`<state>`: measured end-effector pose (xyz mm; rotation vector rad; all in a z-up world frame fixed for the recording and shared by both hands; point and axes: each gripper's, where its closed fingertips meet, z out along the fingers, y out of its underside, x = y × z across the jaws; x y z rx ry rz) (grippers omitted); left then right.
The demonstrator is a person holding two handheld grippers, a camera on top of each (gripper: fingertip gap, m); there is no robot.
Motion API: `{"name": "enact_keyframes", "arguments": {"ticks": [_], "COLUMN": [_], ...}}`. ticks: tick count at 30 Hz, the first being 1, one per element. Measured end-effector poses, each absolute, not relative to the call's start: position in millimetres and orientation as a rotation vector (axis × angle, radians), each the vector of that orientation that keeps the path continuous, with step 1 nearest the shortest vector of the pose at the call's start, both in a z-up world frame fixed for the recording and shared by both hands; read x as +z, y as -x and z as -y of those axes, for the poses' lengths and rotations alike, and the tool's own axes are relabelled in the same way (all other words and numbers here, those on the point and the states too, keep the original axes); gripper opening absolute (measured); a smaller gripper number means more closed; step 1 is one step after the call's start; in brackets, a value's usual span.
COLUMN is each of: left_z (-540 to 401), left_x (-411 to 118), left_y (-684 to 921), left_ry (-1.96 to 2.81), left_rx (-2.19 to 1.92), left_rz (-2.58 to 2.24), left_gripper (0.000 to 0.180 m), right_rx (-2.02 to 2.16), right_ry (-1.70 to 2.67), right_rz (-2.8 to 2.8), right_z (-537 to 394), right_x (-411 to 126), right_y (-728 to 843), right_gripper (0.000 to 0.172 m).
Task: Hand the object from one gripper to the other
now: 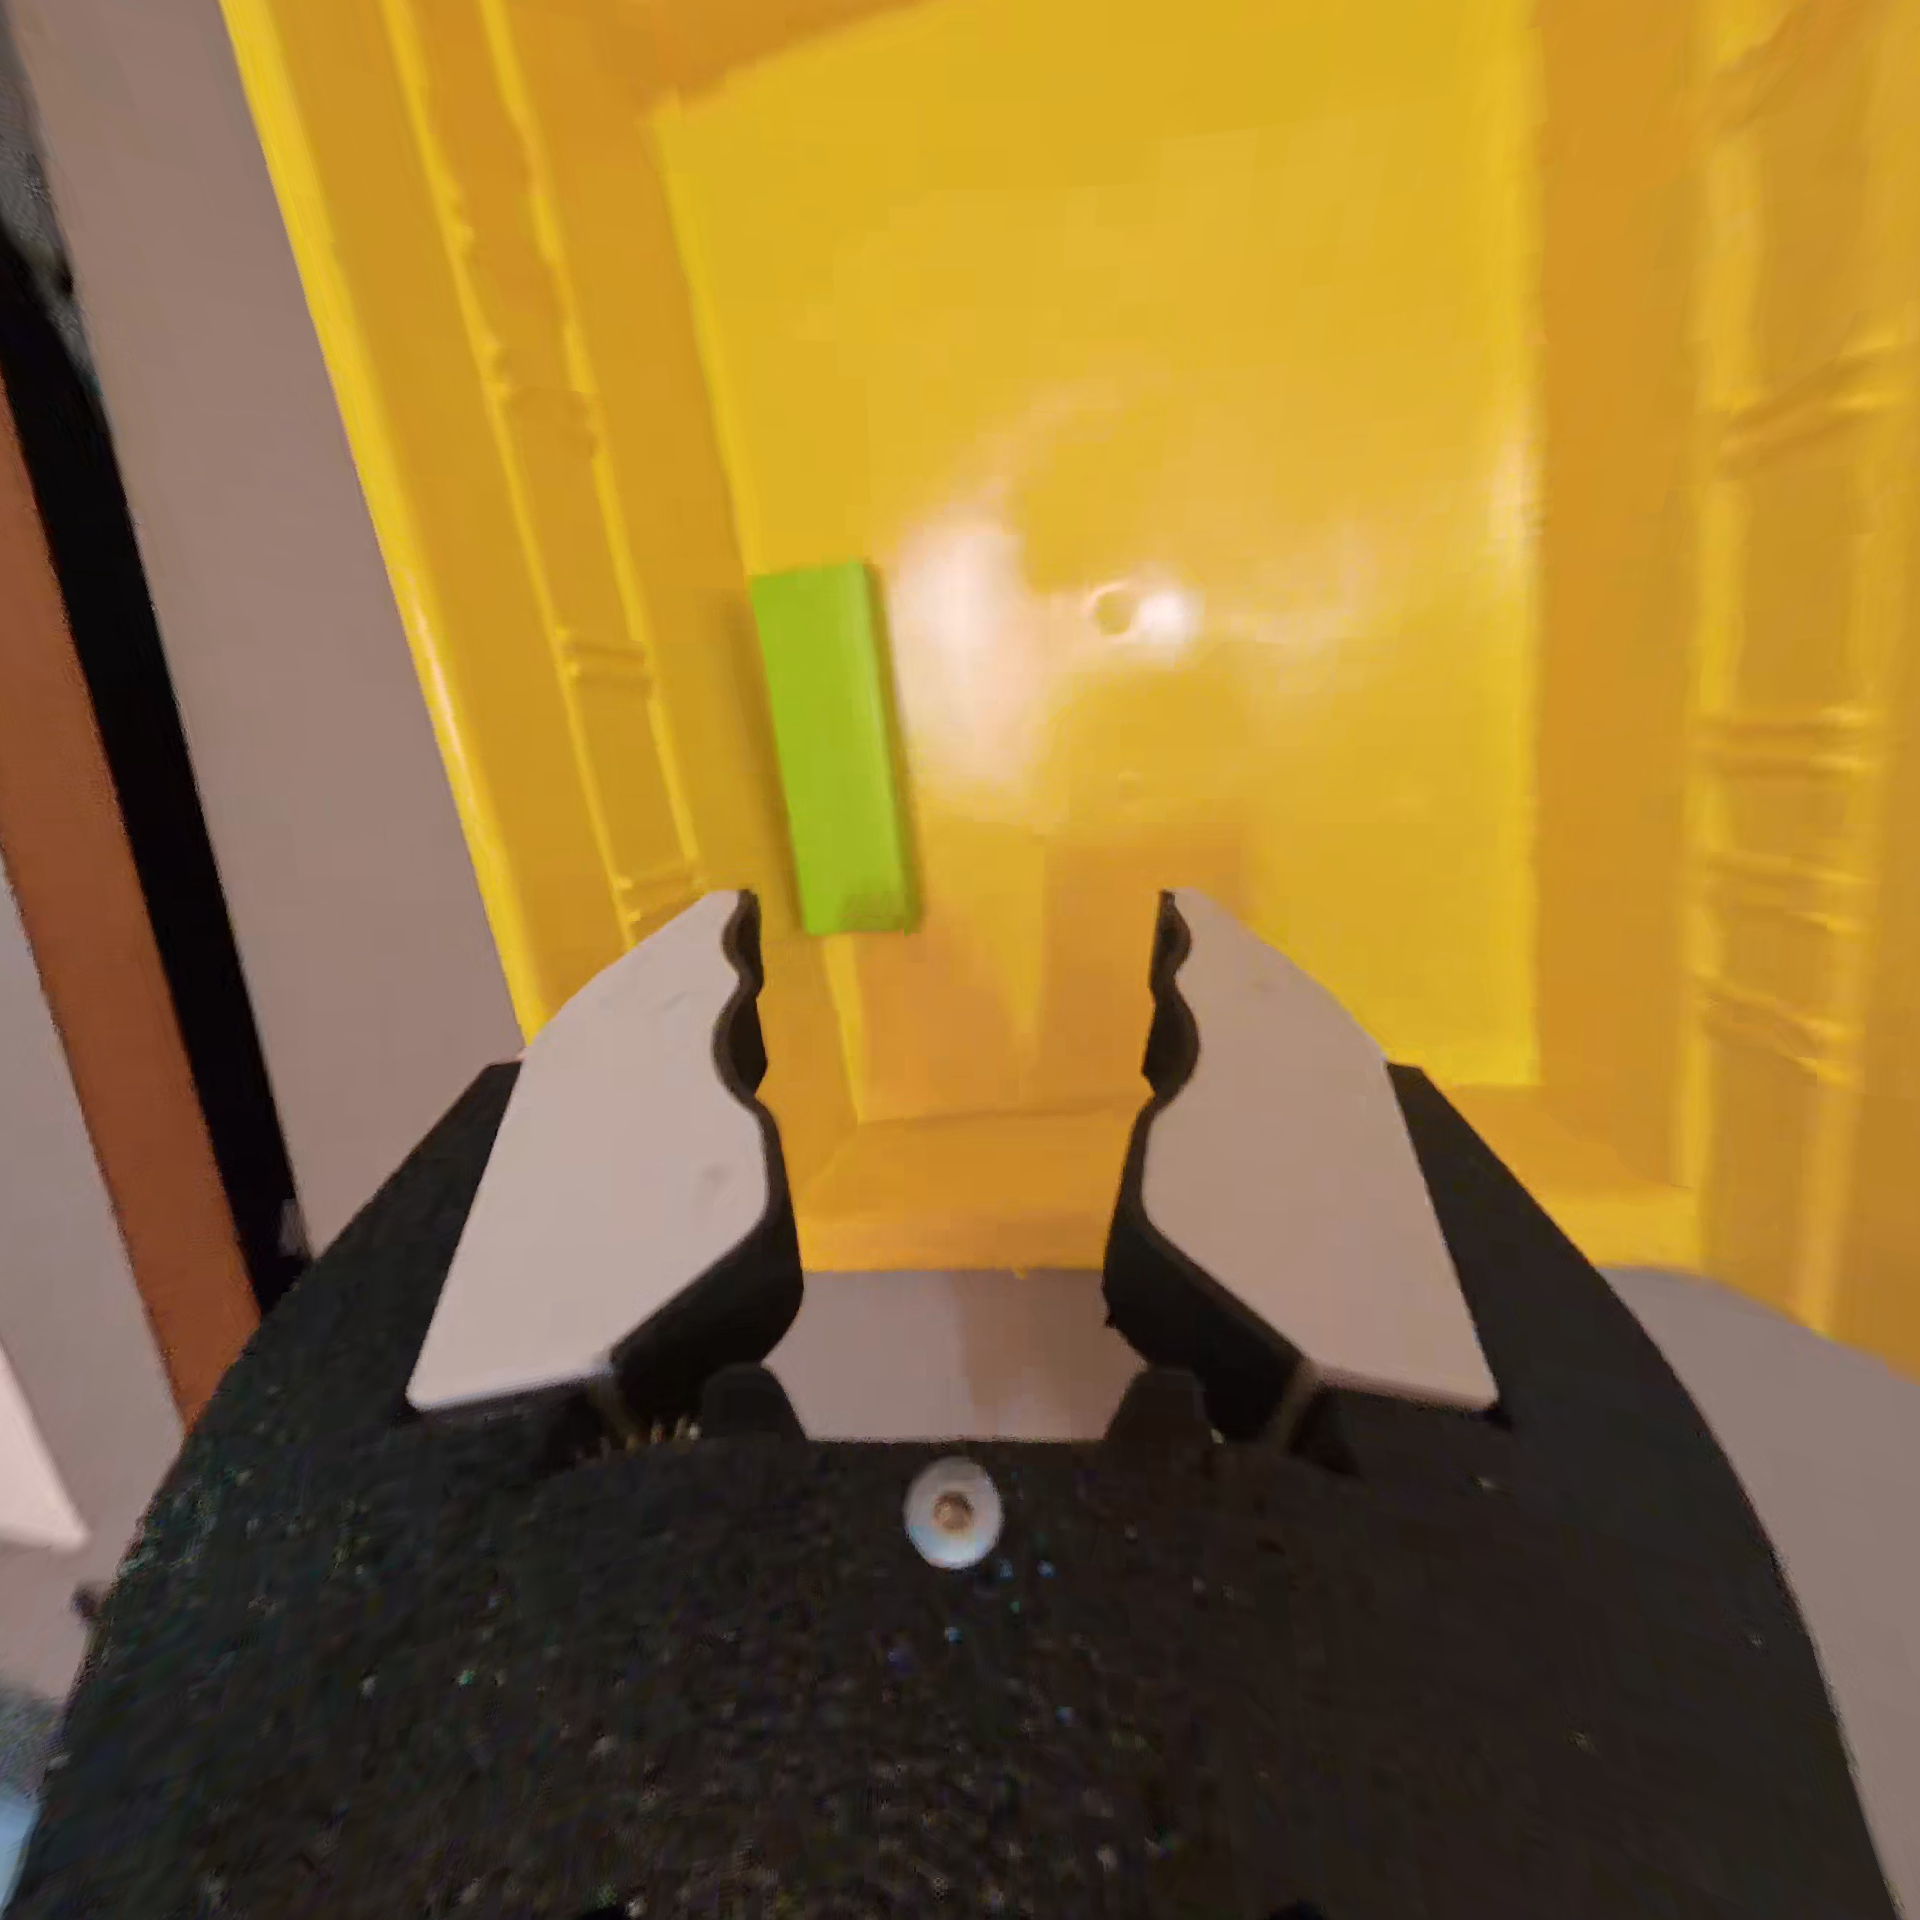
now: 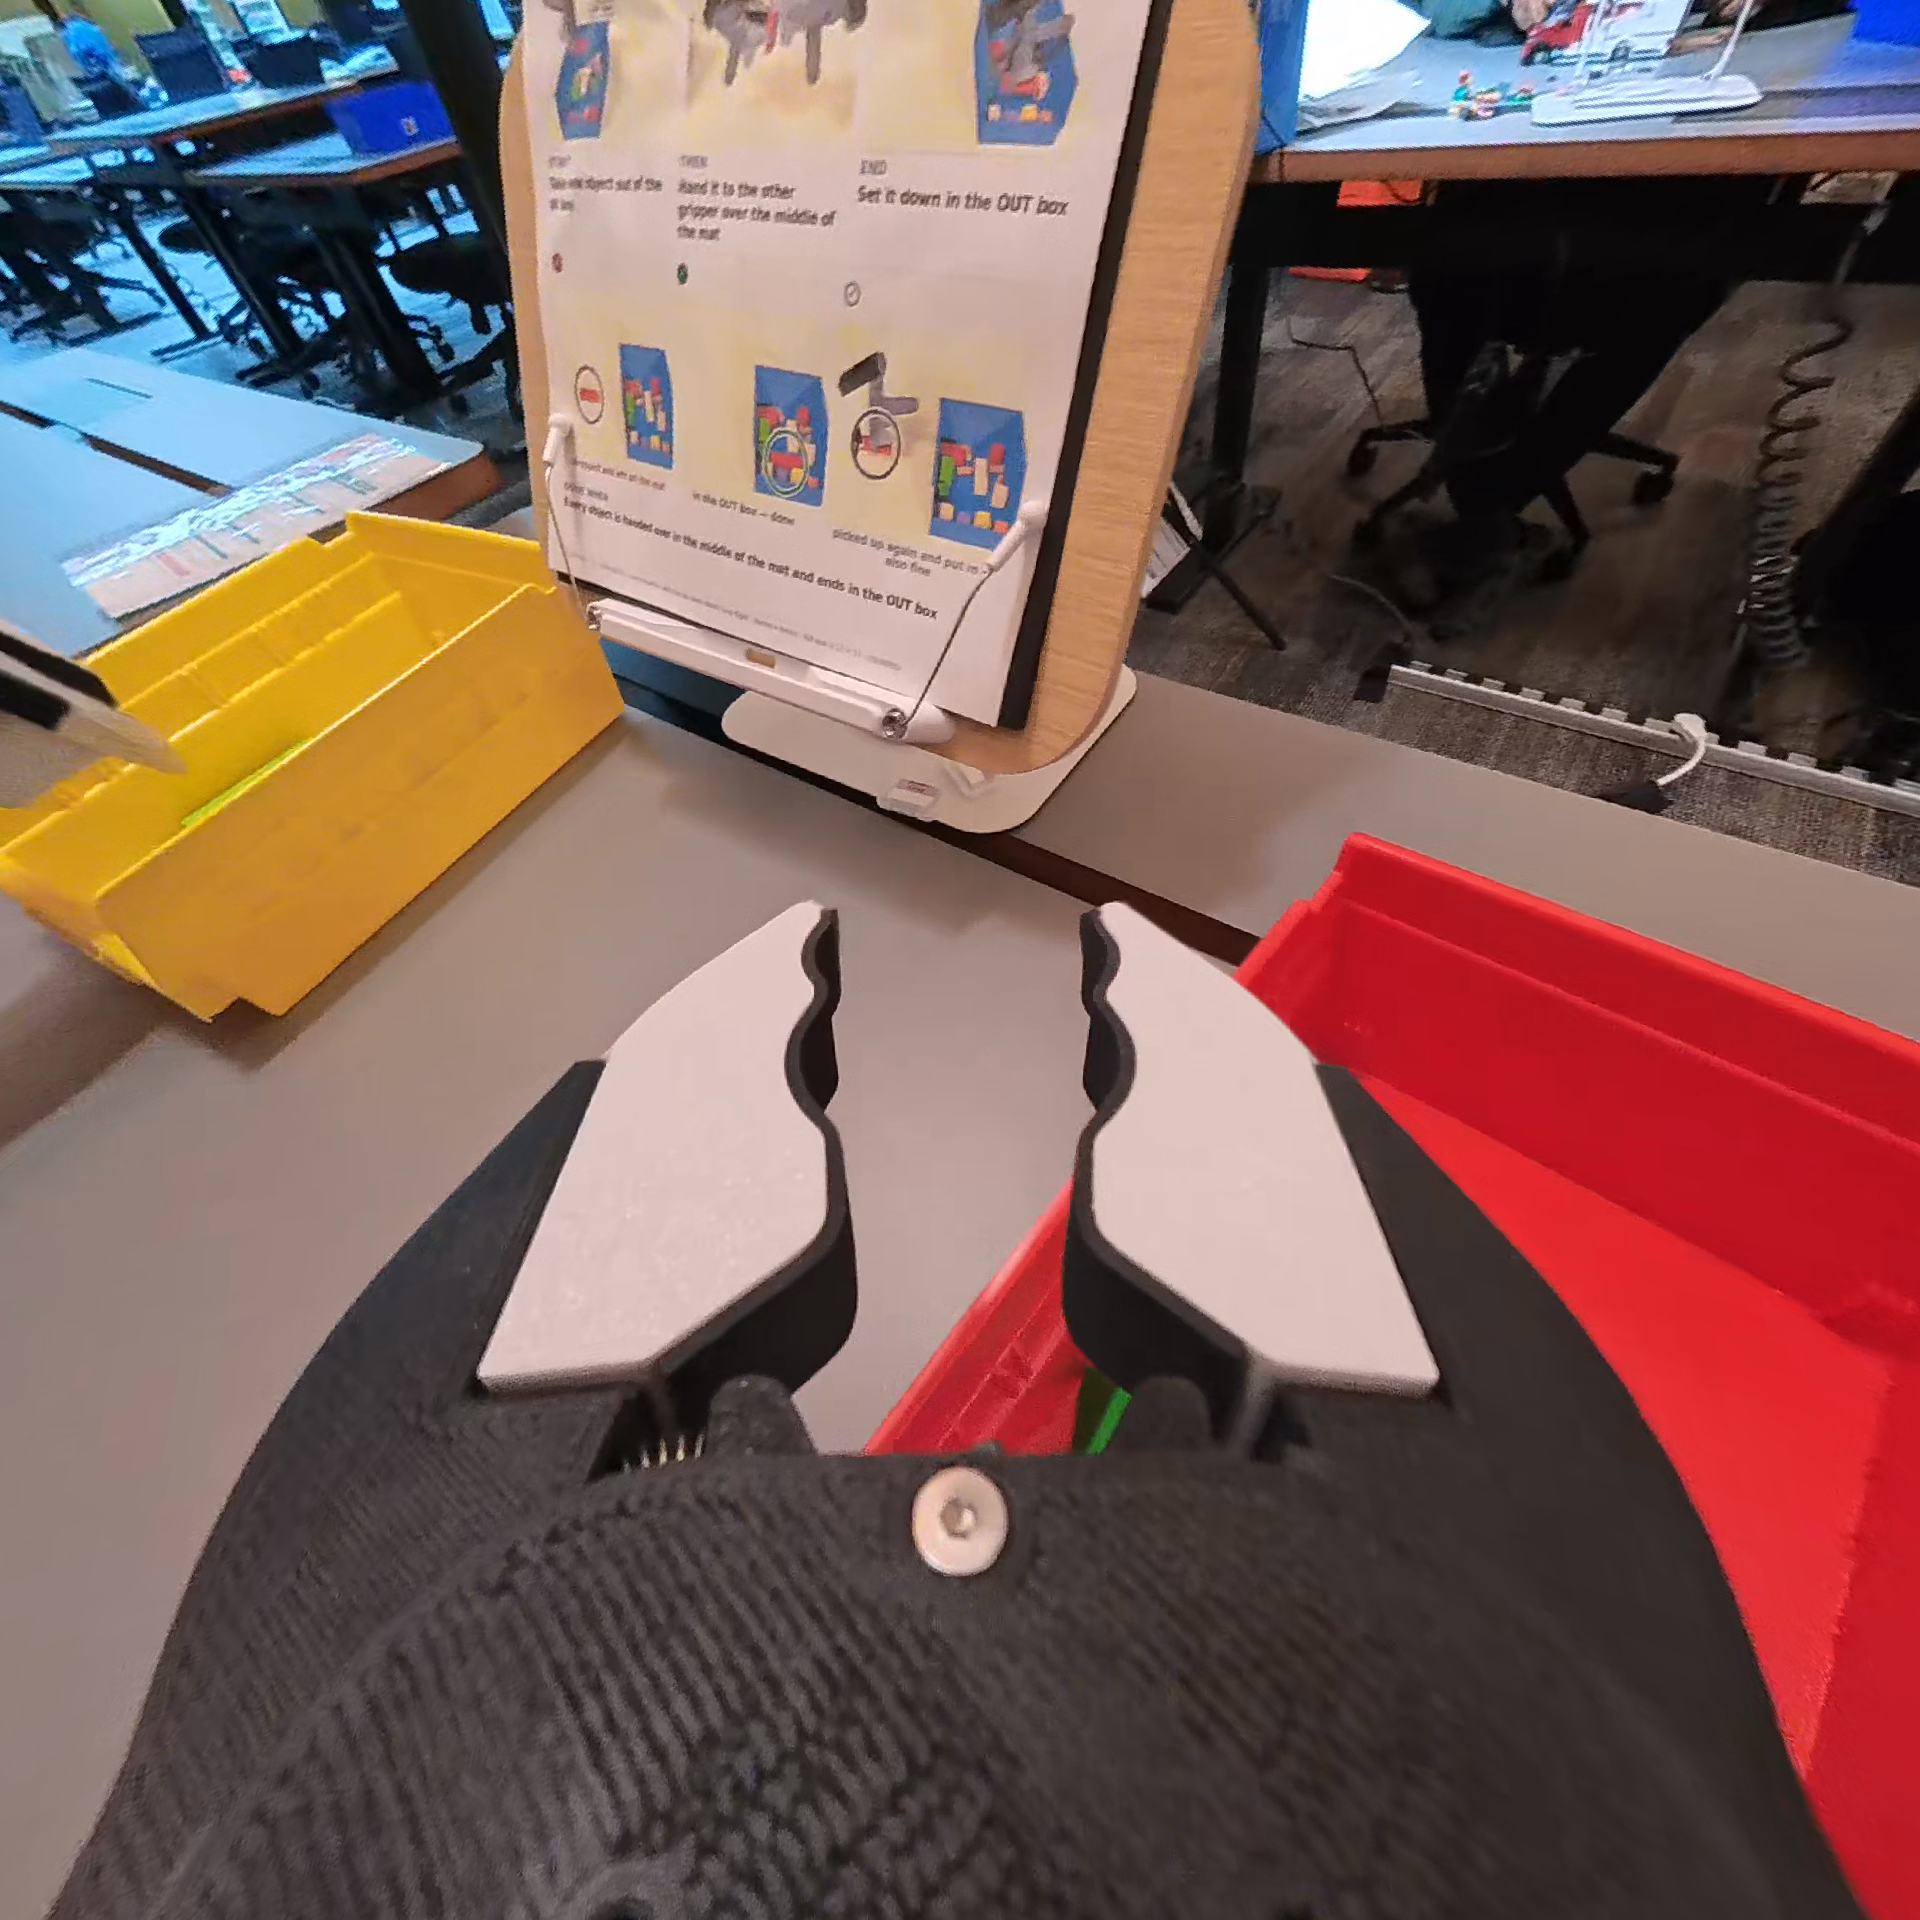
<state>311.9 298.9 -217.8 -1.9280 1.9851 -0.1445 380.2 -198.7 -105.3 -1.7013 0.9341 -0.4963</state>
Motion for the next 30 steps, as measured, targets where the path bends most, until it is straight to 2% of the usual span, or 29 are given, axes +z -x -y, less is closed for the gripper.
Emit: {"name": "enact_keyframes", "arguments": {"ticks": [1, 7, 13, 18, 30], "left_z": [-307, -326, -328, -334, -333], "left_x": [-227, -260, -273, -282, -289], "left_y": [-310, -306, -313, -310, -309], "left_ry": [1.964, 2.085, 2.136, 2.153, 2.188], "left_rx": [-0.063, 0.102, 0.056, 0.117, 0.111], "left_rz": [-1.962, -1.874, -1.83, -1.836, -1.886], "left_gripper": [0.07, 0.069, 0.063, 0.051, 0.049], "right_rx": [-0.485, -0.441, -0.422, -0.416, -0.404], "right_ry": [1.708, 1.701, 1.689, 1.682, 1.695], "right_rz": [-0.928, -0.899, -0.881, -0.879, -0.878], "right_z": [196, 188, 186, 187, 184], "right_x": [-106, -105, -103, -102, -105], "right_y": [-380, -377, -375, -375, -374], "right_gripper": [0.045, 0.045, 0.044, 0.044, 0.044]}}
